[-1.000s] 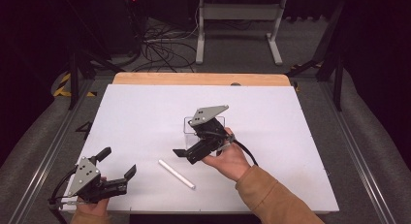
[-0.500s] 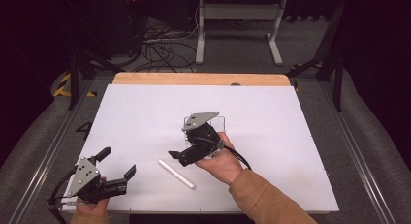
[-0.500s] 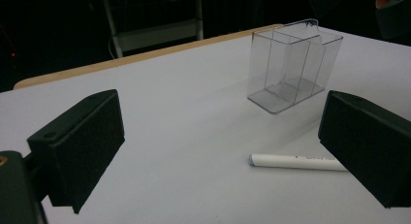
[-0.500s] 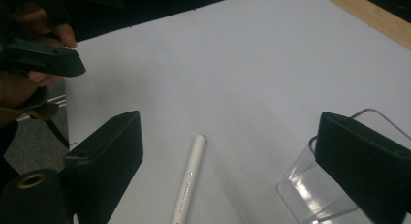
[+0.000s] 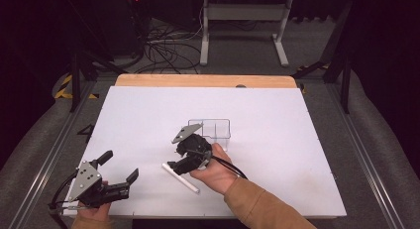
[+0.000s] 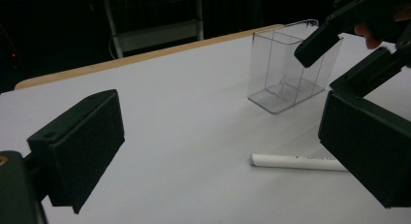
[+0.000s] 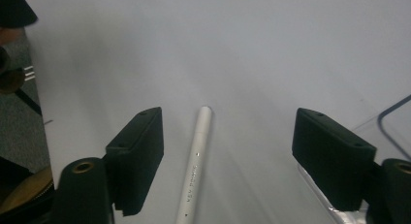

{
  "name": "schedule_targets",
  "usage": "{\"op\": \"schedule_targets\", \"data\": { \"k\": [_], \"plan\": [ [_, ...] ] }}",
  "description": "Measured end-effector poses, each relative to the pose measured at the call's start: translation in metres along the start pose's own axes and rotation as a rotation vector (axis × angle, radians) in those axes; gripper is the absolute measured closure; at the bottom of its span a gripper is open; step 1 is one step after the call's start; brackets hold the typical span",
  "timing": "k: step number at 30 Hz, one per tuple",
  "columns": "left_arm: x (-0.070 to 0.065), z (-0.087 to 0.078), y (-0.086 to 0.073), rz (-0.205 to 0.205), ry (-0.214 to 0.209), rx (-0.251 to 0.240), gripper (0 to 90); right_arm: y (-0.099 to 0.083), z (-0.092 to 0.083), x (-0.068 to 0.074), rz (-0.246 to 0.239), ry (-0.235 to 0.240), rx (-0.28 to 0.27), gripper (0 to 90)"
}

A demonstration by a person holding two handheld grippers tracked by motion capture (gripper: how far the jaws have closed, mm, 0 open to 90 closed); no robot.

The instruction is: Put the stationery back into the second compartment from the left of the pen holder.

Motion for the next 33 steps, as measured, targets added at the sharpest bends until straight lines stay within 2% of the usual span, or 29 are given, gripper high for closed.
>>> {"op": "schedule_targets", "data": {
  "k": [9, 19, 20, 27, 33],
  "plan": [
    [0.0, 0.0, 0.0, -0.002, -0.002, -0.004, 3.2, -0.008, 0.023, 0.008, 0.036, 0.037, 0.11, 35.1],
    [0.0, 0.0, 0.0, -0.002, -0.002, -0.003, 3.2, -0.015, 0.036, 0.015, 0.048, 0.057, 0.19, 41.6],
    [0.0, 0.0, 0.0, -0.001, -0.002, -0.003, 3.2, -0.016, 0.037, 0.016, 0.057, 0.056, 0.197, 41.9],
    [0.0, 0.0, 0.0, -0.002, -0.002, -0.003, 3.2, -0.022, 0.045, 0.018, 0.04, 0.032, 0.265, 47.1],
    [0.001, 0.0, 0.0, -0.001, -0.002, -0.002, 3.2, -0.025, 0.051, 0.02, 0.072, 0.015, 0.312, 50.1]
  ]
}}
Point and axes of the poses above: each handheld gripper's, and its own axes: z roughly forward along the jaws, y roughly out of its top, x roughly to its left, the point moved 8 cm from there along z, roughly forward along the jaws, and after that the axes turned 7 degrees about -z, right-handed, at the moved point
